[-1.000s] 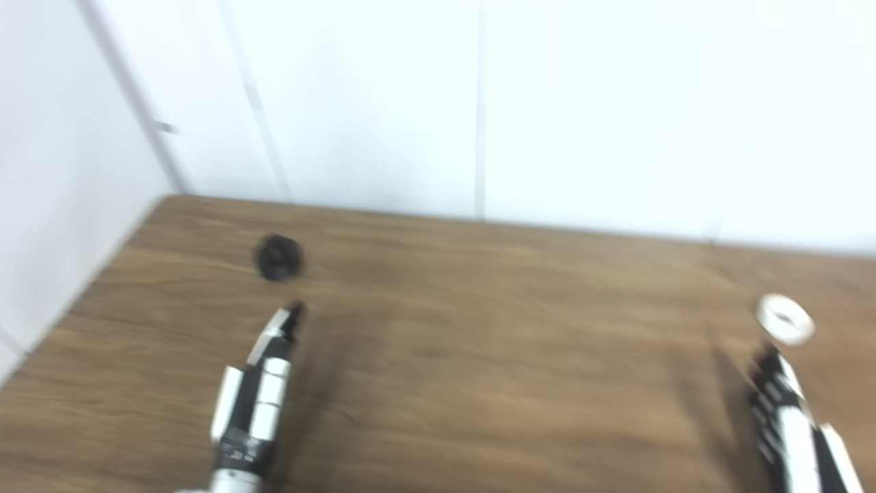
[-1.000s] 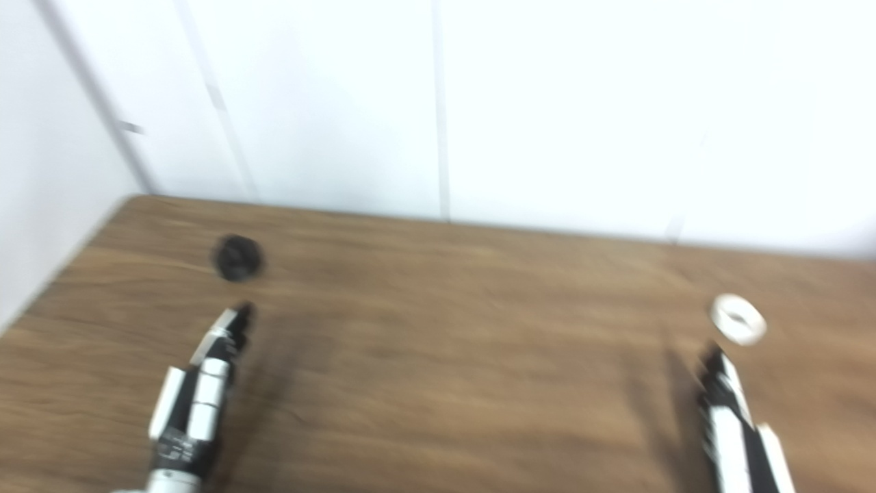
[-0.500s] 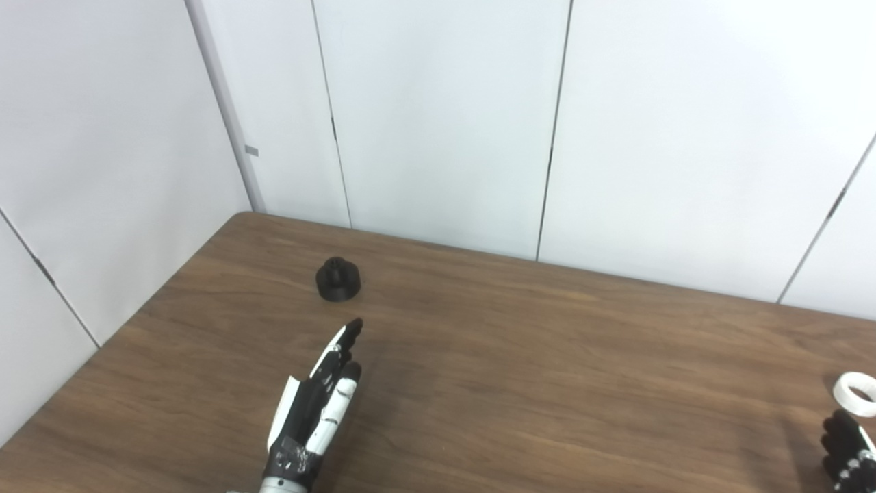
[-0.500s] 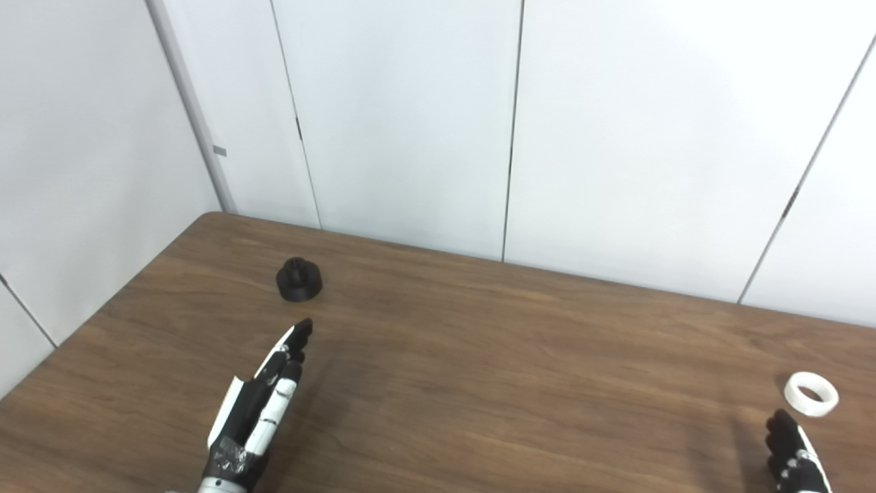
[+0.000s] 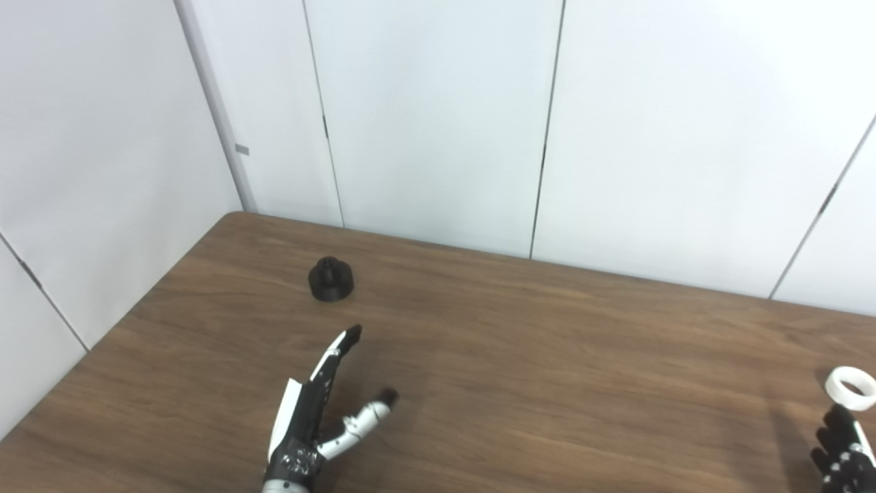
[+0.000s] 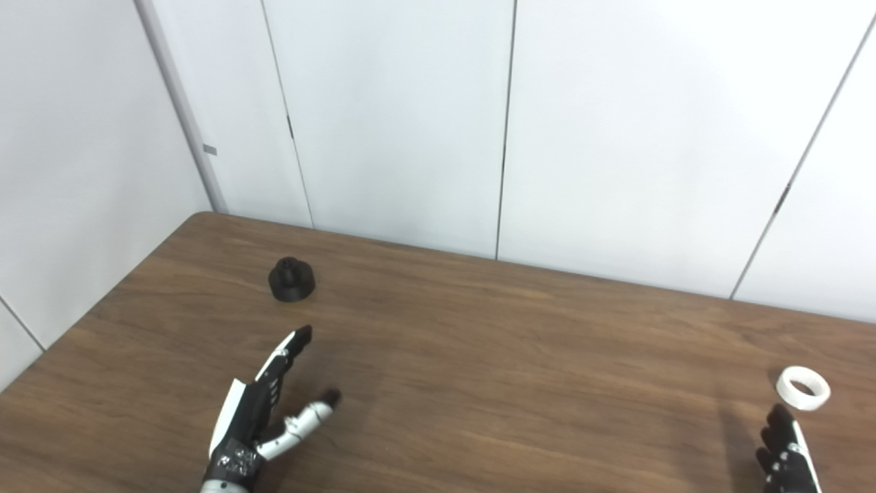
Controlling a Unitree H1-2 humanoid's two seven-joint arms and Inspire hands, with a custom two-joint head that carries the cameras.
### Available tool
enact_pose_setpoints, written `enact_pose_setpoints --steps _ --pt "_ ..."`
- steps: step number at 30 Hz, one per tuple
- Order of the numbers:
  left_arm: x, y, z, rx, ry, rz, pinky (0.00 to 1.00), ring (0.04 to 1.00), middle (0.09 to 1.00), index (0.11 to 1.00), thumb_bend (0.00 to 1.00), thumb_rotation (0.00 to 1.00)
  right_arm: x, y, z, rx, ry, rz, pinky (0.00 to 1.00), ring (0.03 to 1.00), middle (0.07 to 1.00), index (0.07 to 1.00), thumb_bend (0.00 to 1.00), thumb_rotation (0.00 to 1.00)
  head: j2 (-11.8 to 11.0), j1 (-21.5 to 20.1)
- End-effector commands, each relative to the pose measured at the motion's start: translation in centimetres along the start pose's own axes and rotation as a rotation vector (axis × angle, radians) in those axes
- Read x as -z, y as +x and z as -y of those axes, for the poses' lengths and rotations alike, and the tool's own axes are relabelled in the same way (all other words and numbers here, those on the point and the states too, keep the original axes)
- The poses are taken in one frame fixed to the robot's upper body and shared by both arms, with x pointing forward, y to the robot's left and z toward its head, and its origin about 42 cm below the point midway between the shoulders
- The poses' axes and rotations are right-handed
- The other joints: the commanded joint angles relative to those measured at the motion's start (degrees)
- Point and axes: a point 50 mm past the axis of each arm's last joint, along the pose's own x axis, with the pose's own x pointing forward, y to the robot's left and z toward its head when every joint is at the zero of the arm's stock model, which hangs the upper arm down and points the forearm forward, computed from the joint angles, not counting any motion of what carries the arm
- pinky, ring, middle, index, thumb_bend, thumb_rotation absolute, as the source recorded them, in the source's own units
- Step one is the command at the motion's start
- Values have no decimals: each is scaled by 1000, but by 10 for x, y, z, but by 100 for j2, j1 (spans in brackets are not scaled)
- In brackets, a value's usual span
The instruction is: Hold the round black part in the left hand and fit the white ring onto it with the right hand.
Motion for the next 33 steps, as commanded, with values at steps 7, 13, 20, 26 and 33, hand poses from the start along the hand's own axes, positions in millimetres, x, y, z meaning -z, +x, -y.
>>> enact_pose_setpoints --steps 7,13,20,26,33 --pt "-44 43 -39 -90 275 53 971 981 969 938 956 353 -2 -3 0 3 3 1 1000 1000 1000 991 656 1000 25 -9" --pt "-55 77 -61 -115 382 60 998 999 960 925 978 378 -3 -3 -1 4 -3 -3 1000 1000 1000 986 643 1000 32 -18" --pt "-51 117 -81 -159 446 17 983 992 949 893 988 356 -5 -3 -3 9 4 -5 1000 1000 1000 986 635 1000 42 -21" --pt "-48 144 -86 -172 472 -22 983 997 950 889 965 342 -7 -4 -5 9 2 -5 1000 1000 1000 996 620 1000 53 -15" --pt "-48 178 -92 -177 523 -60 1000 1000 957 878 969 351 -9 -5 -7 2 16 -3 1000 1000 1000 991 594 1000 69 -43"
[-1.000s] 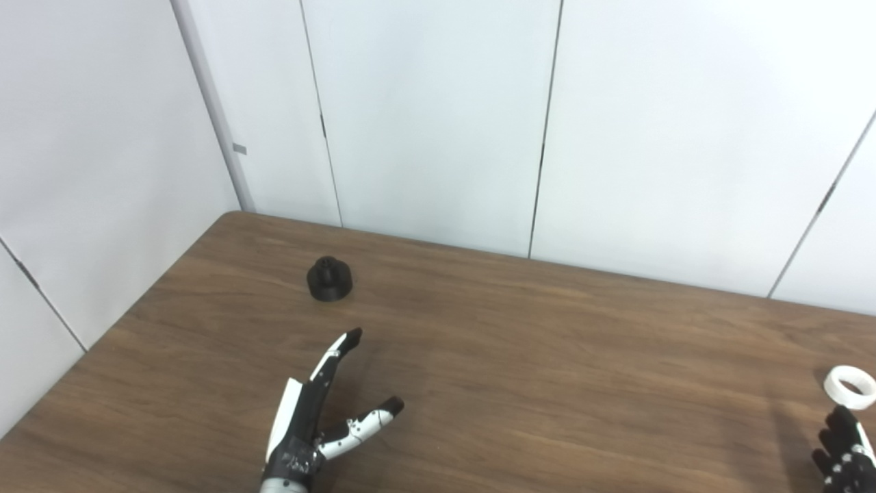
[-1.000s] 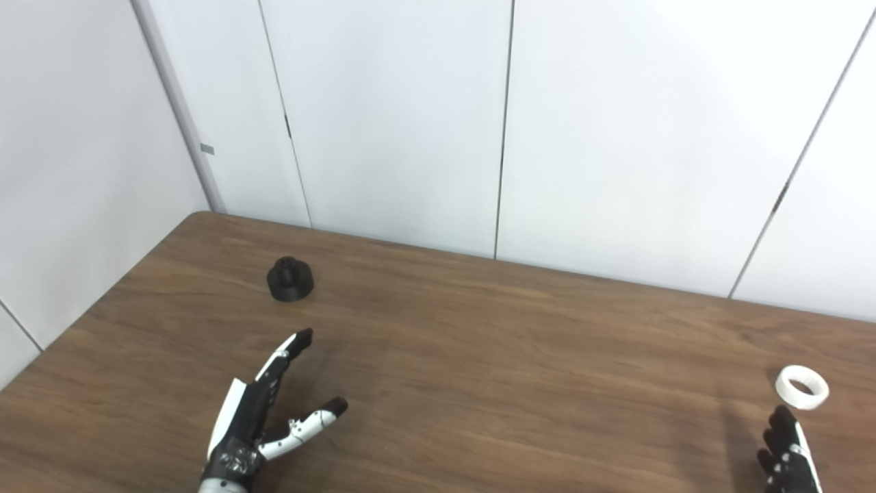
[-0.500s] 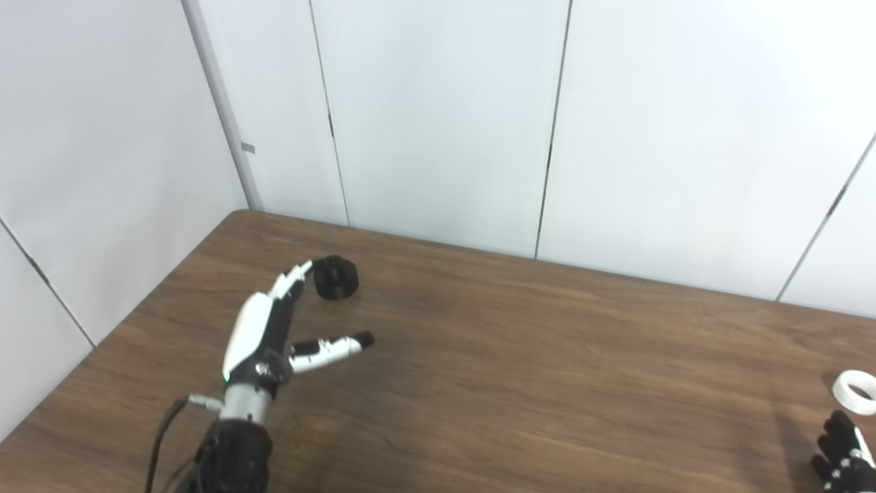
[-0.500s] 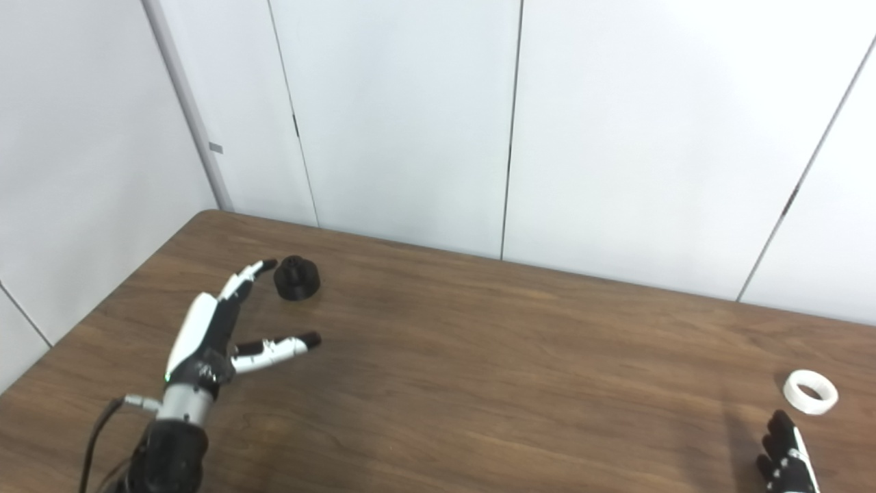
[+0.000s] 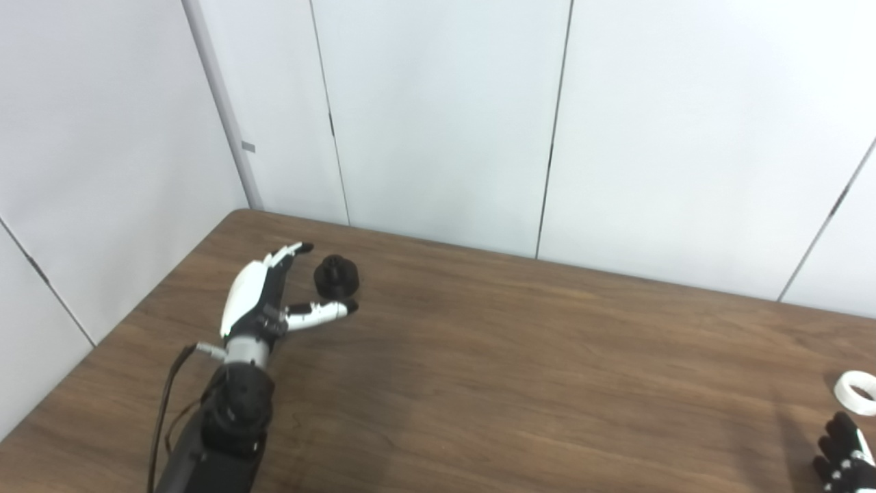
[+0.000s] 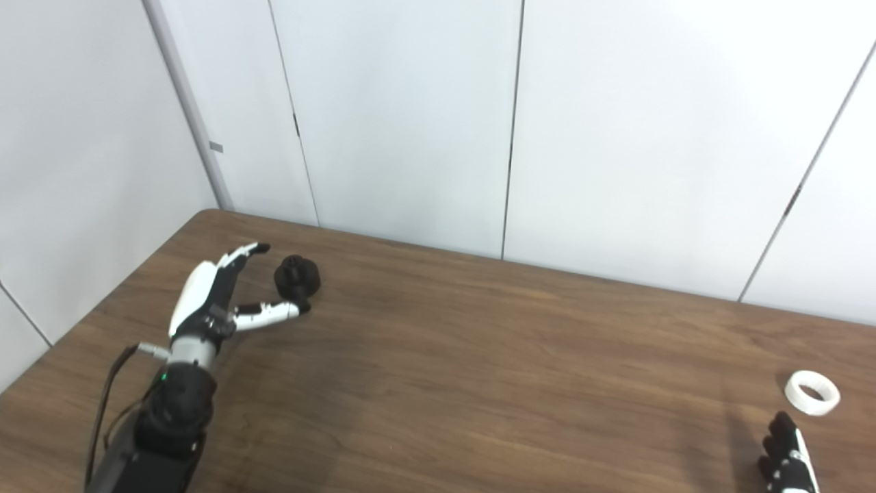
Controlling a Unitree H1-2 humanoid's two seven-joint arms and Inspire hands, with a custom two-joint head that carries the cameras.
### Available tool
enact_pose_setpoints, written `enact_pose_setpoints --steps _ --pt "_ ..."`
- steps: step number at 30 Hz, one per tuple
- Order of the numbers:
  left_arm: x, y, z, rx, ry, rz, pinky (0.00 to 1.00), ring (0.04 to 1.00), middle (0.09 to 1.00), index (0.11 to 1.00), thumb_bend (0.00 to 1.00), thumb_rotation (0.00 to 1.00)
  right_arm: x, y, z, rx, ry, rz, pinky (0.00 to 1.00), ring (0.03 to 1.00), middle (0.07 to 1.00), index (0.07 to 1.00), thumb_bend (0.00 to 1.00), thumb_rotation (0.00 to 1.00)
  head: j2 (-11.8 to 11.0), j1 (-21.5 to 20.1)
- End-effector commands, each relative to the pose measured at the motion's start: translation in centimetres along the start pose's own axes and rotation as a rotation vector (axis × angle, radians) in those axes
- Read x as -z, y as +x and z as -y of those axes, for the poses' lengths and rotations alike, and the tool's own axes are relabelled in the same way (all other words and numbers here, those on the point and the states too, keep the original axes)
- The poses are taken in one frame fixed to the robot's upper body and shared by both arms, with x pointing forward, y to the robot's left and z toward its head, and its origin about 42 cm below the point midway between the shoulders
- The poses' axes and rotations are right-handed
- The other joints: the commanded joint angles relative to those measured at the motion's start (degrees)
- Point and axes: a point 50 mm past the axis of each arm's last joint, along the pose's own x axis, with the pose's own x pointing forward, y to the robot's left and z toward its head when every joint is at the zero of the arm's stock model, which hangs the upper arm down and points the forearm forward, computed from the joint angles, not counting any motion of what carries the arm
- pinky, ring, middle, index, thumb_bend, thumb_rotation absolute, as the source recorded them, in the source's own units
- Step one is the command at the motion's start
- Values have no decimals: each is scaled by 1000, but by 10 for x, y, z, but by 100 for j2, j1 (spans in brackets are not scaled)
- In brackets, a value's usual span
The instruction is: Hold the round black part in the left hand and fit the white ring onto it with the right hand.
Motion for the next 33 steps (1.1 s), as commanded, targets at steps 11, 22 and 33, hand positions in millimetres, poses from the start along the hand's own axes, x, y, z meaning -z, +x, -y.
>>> enact_pose_setpoints --steps 11,22,33 --pt "-15 65 -16 -47 202 4 1000 1000 972 856 1000 385 -11 -1 -6 0 -22 31 1000 1000 1000 989 574 1000 44 -64" --pt "-15 94 -4 4 256 -57 1000 1000 974 853 1000 410 -14 -3 -9 13 -13 39 1000 1000 999 981 547 1000 54 -131" --pt "-14 108 11 59 300 -94 1000 1000 970 852 994 415 -17 -5 -11 14 -8 46 1000 1000 999 988 521 1000 53 -179"
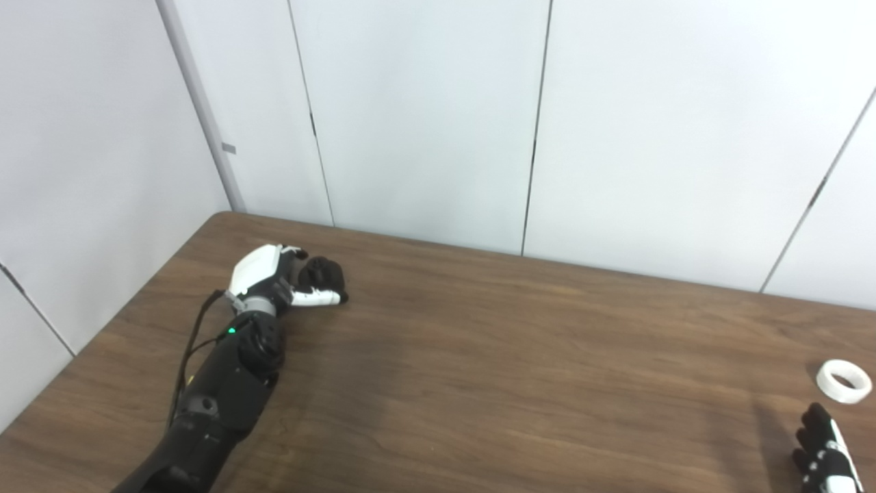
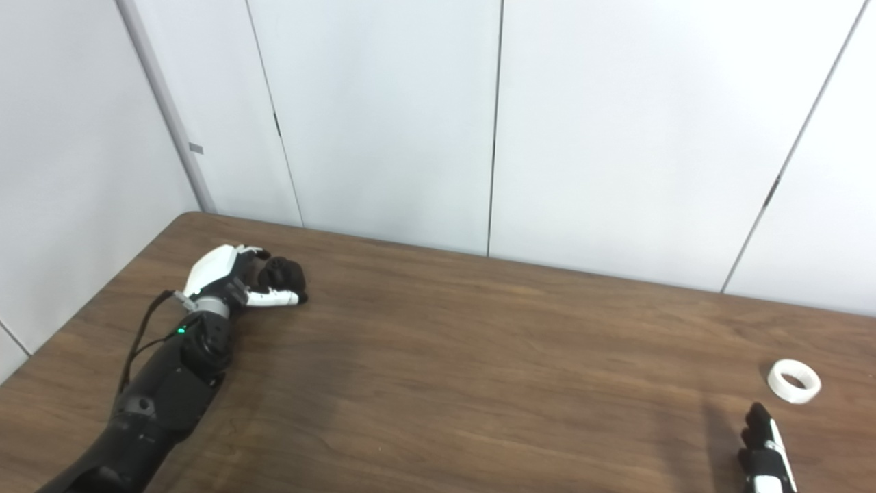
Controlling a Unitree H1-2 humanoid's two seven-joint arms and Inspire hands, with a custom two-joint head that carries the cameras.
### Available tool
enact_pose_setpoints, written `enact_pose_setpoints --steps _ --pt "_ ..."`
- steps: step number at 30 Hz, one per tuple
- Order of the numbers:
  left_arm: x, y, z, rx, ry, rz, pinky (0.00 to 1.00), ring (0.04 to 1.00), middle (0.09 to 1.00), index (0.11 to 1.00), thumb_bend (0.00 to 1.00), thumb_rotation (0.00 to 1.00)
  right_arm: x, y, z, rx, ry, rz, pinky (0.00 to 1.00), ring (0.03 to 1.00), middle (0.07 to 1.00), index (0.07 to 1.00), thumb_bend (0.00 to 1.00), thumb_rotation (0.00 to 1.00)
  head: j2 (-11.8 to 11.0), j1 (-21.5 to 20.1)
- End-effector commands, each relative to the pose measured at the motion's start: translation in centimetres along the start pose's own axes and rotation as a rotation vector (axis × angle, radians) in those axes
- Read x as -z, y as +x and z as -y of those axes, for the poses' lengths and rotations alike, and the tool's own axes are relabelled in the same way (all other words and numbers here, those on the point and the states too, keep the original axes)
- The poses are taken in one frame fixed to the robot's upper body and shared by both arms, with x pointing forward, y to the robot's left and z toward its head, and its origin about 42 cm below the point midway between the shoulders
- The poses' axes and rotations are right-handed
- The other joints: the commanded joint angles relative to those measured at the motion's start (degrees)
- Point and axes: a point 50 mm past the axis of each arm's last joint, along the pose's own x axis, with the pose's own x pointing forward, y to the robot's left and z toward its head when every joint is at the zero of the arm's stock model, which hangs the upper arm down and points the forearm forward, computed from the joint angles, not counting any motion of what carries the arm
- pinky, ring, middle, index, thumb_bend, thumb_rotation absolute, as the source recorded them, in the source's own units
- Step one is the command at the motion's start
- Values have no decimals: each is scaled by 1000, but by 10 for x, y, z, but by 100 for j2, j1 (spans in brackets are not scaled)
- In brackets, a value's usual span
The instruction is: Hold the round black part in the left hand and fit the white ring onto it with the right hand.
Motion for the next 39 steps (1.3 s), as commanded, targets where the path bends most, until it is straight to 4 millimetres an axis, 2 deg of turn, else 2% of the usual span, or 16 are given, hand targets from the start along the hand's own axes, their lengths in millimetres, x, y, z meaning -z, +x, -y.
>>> enact_pose_setpoints --steps 1,14,24,39 --pt "-20 16 -36 -88 8 54 1000 1000 969 851 996 420 -13 2 -2 -7 12 52 1000 1000 1000 991 512 1000 9 5" --pt "-23 19 -29 -64 17 41 1000 1000 947 834 995 434 -16 1 -2 -17 34 58 1000 1000 1000 1000 408 1000 41 20" --pt "-20 18 -32 -67 11 31 1000 992 922 792 963 388 -16 1 -2 -10 44 47 1000 1000 1000 1000 424 1000 54 43" --pt "-16 17 -33 -85 2 29 1000 979 901 776 990 365 -19 1 2 -8 14 40 1000 1000 1000 1000 381 1000 121 118"
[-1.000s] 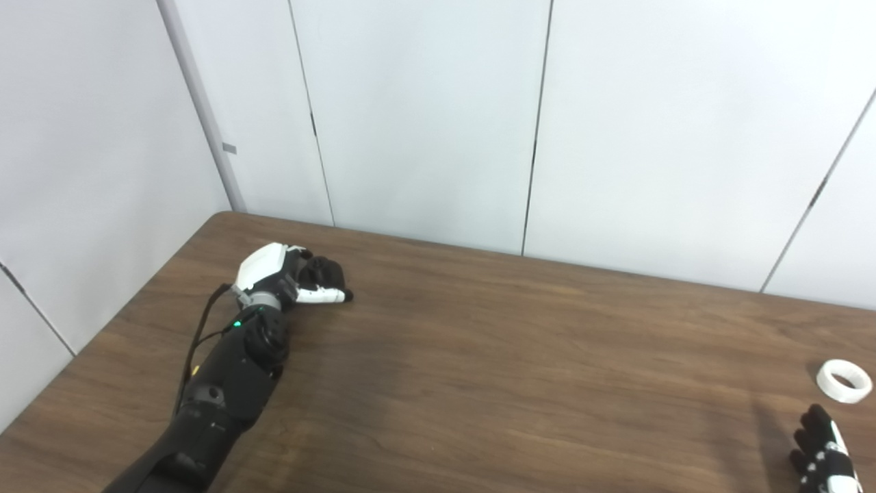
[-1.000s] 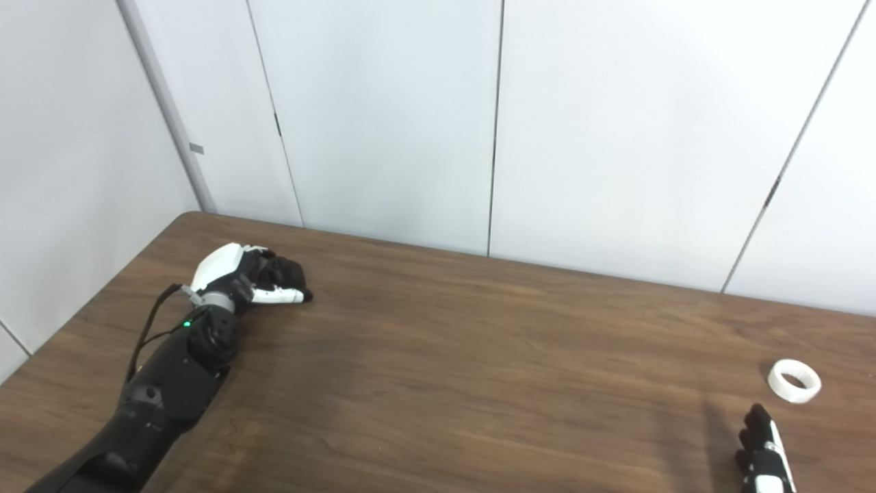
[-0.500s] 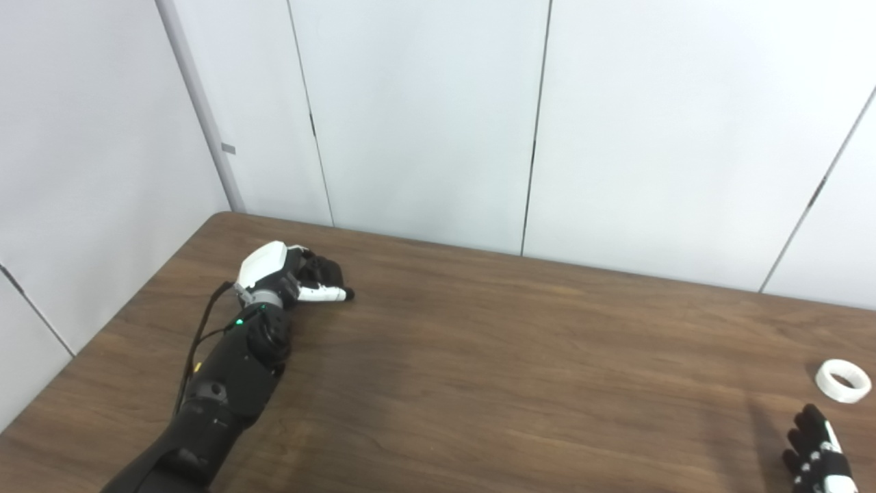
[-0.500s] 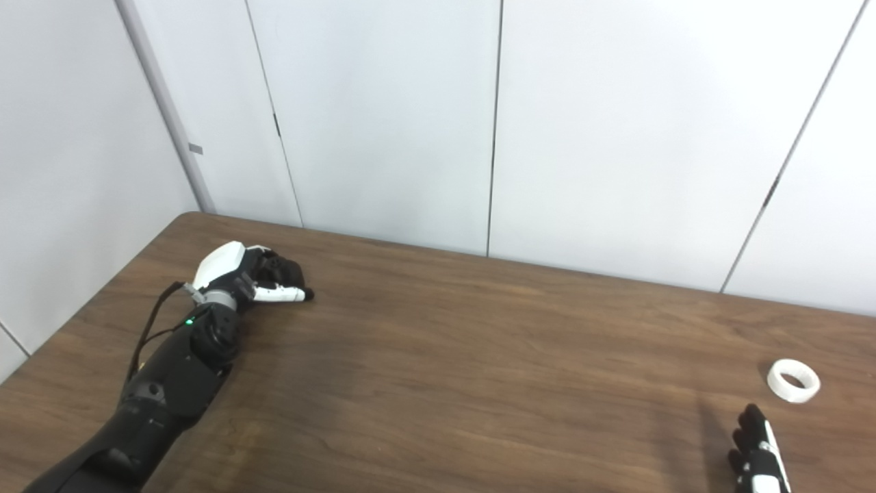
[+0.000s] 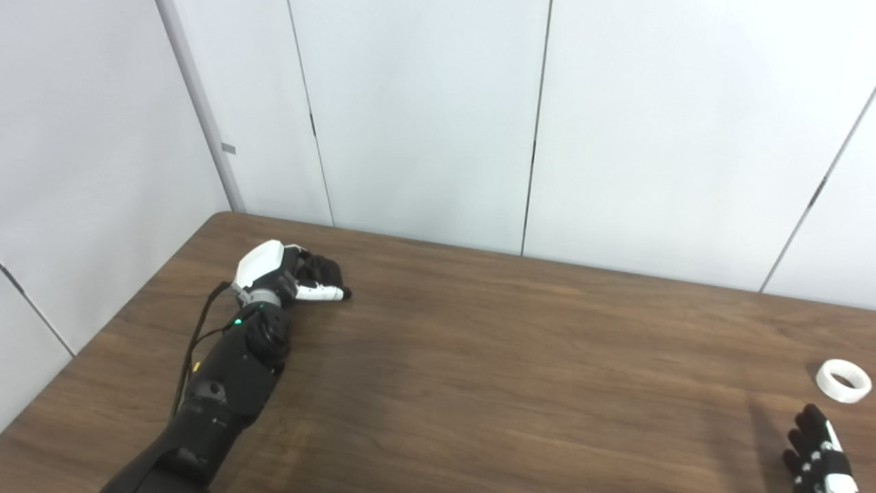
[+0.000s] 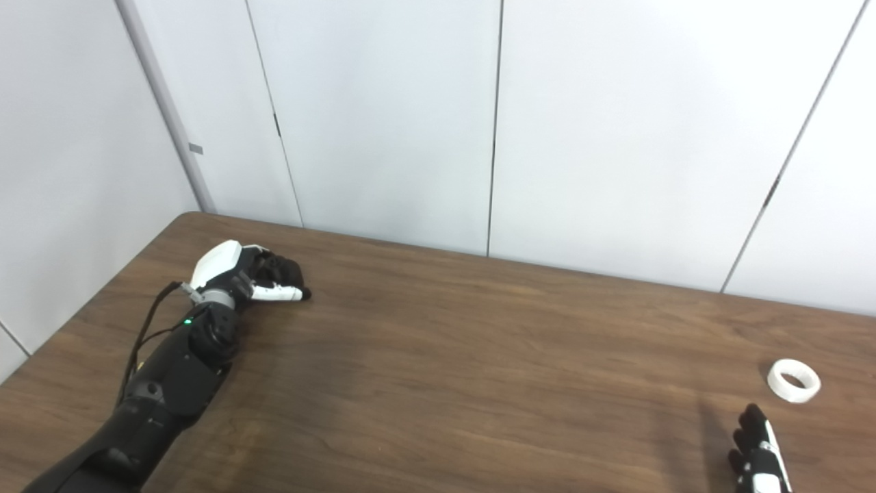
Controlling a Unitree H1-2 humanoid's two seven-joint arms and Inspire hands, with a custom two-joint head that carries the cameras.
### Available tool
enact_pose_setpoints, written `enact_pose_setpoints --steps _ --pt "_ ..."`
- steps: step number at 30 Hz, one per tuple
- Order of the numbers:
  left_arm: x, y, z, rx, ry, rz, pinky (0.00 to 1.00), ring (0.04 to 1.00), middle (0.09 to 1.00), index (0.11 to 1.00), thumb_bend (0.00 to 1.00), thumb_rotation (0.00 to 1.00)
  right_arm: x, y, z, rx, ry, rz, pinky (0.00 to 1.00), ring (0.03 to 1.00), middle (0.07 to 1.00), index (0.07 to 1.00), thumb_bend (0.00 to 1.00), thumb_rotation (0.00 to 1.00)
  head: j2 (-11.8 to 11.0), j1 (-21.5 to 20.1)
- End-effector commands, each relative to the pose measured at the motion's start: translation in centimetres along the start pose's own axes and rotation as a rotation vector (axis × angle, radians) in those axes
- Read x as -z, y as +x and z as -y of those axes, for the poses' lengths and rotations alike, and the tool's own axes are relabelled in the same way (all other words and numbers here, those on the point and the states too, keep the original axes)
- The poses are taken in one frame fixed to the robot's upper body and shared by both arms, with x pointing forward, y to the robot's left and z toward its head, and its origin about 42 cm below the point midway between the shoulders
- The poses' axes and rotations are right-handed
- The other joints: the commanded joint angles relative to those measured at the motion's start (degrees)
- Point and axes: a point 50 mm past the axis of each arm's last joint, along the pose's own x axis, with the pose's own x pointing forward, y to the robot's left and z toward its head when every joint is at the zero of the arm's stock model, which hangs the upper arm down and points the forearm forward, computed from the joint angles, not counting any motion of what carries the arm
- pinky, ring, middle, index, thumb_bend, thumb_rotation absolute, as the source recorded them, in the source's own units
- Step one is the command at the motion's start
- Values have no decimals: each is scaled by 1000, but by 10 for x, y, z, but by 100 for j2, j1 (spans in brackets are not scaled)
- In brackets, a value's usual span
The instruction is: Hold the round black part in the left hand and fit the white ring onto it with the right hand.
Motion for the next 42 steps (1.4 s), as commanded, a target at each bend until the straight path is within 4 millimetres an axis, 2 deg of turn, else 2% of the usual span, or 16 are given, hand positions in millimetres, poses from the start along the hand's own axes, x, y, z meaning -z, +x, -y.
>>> enact_pose_setpoints --steps 1,11,16,27,29,32,34,35,36,38,42 --pt "-8 8 -31 -86 3 31 1000 981 903 779 995 371 -14 4 4 9 -22 59 1000 1000 1000 1000 387 1000 7 9" --pt "-6 4 -34 -87 21 26 1000 969 893 766 980 358 -13 3 5 10 -37 53 1000 1000 1000 1000 409 1000 42 19" --pt "-6 4 -34 -87 23 23 1000 975 897 768 969 350 -14 3 4 10 -34 58 1000 1000 1000 1000 388 1000 68 29" --pt "-3 1 -35 -78 55 29 1000 971 892 762 968 385 -15 2 5 11 -41 51 1000 1000 1000 998 425 1000 83 23" --pt "-3 1 -35 -78 50 28 1000 966 887 751 962 370 -16 2 5 9 -38 53 1000 1000 1000 1000 423 1000 85 12" --pt "-3 1 -35 -91 23 43 1000 953 861 687 937 319 -16 2 5 7 -41 54 1000 1000 1000 1000 416 1000 85 12" --pt "-3 3 -34 -101 12 47 1000 940 839 609 883 247 -16 2 5 6 -43 55 1000 1000 1000 1000 417 1000 85 12" --pt "-2 3 -33 -107 10 48 1000 925 819 537 671 142 -16 2 5 7 -44 55 1000 1000 1000 998 418 1000 85 12" --pt "-2 4 -32 -116 8 51 1000 914 806 511 600 105 -16 2 5 7 -44 54 1000 1000 1000 997 419 1000 85 12" --pt "-2 3 -31 -133 11 53 1000 881 776 489 540 66 -17 2 5 8 -39 55 1000 1000 1000 997 416 1000 85 12" --pt "-3 2 -30 -149 21 58 1000 865 763 484 524 55 -18 2 6 7 -35 52 1000 1000 1000 1000 423 1000 88 34"
